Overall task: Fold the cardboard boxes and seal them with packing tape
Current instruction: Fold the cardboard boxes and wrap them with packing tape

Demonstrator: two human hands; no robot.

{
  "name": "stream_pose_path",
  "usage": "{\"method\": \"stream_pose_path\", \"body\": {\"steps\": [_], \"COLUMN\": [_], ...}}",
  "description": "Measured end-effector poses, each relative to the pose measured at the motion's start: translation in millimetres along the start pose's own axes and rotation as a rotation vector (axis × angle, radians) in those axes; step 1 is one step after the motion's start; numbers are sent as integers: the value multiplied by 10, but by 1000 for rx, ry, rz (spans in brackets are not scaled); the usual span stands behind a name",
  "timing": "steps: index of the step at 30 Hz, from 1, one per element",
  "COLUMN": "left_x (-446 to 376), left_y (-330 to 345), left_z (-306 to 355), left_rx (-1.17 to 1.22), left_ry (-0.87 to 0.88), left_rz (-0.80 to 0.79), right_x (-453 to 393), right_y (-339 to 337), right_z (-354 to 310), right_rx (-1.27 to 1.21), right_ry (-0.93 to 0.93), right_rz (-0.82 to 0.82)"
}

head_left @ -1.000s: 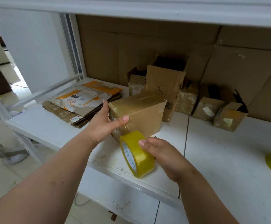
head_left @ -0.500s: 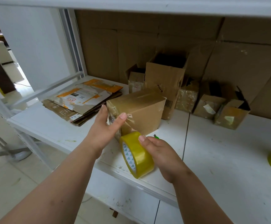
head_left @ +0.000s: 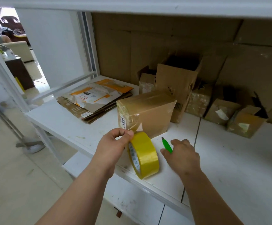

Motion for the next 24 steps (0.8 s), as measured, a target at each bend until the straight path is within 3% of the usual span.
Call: {"method": "stream_pose_path", "body": {"steps": [4,6,9,11,13,16,24], "left_x": [53,73,79,74,69,66,78], "left_y": [27,39,71,99,120,146,190], "left_z": [7,12,31,43,45,55,64], "left_rx": [19,26,51,85,119,149,164], "left_ry": [2,10,12,-1,-11,-14,-18], "left_rz": [8,17,24,41,57,79,132], "right_x": [-79,-98,-94,-42,68,165,162], "right_y": [35,-35,-268,-467,-653,-780,-873], "right_z": [11,22,22,-51,-178,-325,-574], "right_rx": [135,85,-246,-524,-651,-533,-184], "right_ry": [-52,-41,-78,-210,-392,-550,-599], "right_rz": [21,24,42,16,-37,-77,22]}}
Point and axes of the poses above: each hand's wrist, its own x-axis away from the middle knuckle, its own y-axis out of the palm, z = x × y, the point moved 1 cm from there along -x, towards the middle knuckle, and after that the axes turned 7 degrees about y, right-handed, at the moved point
